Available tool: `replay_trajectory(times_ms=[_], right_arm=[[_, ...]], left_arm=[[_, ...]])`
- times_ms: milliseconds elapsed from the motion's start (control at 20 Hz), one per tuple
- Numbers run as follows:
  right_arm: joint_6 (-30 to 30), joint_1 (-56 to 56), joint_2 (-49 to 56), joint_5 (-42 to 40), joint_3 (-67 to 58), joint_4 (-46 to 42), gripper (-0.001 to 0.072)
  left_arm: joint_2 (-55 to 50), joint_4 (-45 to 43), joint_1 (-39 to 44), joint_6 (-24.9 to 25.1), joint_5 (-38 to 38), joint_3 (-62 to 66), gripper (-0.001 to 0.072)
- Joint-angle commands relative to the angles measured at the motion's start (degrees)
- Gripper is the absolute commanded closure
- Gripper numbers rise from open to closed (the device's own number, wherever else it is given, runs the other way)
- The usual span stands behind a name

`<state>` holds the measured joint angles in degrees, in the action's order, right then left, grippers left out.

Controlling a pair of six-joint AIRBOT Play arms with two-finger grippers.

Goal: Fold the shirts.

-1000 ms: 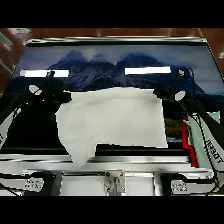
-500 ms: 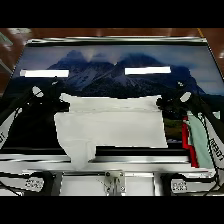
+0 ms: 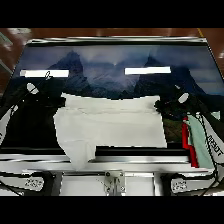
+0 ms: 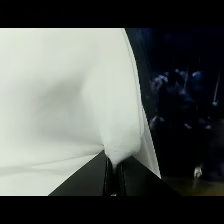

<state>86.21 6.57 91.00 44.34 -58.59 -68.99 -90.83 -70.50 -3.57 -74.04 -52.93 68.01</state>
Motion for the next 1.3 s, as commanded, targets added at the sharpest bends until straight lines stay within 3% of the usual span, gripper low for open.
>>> replay_trajectory(times_ms=[0,200,400,450,500,550,600,650,700,1000,1150,1250], right_arm=[[0.87,0.70,0.26,-2.49,0.02,-0.72,0.0653],[2.93,1.14,0.26,-3.26,0.02,-2.51,0.0653],[3.06,1.11,0.22,-4.00,0.02,2.36,0.0627],[3.10,1.11,0.17,-3.78,0.02,2.73,0.0581],[3.15,1.11,0.20,-3.32,0.02,2.97,0.0285],[3.15,1.11,0.17,-2.75,0.02,3.28,0.0157],[3.04,1.14,-0.24,-1.20,0.00,4.46,0.0158],[2.14,1.18,-1.25,0.83,-0.04,4.61,0.0157],[0.26,1.20,-2.86,3.28,-0.04,4.37,0.0157],[-3.48,5.60,-21.99,19.41,-0.02,-5.01,0.0142],[-4.52,9.94,-29.68,31.21,0.04,-17.64,0.0142],[-7.56,13.94,-33.16,36.30,0.04,-20.92,0.0142]], left_arm=[[-0.09,-0.79,-0.39,0.09,-0.02,0.39,0.0674],[-0.11,-3.89,-0.37,0.00,-1.88,0.39,0.0675],[-0.11,0.07,-0.26,0.07,-2.25,0.39,0.0674],[-0.09,1.05,-0.20,0.07,-2.38,0.39,0.0674],[-0.09,1.14,-0.20,0.02,-2.91,0.39,0.0673],[-0.09,1.14,-0.22,0.00,-4.22,0.39,0.0633],[0.02,1.07,-0.33,-0.26,-5.77,0.42,0.0357],[0.39,0.87,-0.52,-1.20,-7.91,0.42,0.0025],[1.01,0.85,-0.98,-1.77,-10.21,0.42,-0.0004],[13.05,0.85,-6.69,-1.14,-22.69,0.33,-0.0002],[22.14,0.90,-10.10,-0.13,-23.80,-2.25,-0.0001],[28.61,0.94,-12.72,0.76,-23.61,-8.31,-0.0001]])
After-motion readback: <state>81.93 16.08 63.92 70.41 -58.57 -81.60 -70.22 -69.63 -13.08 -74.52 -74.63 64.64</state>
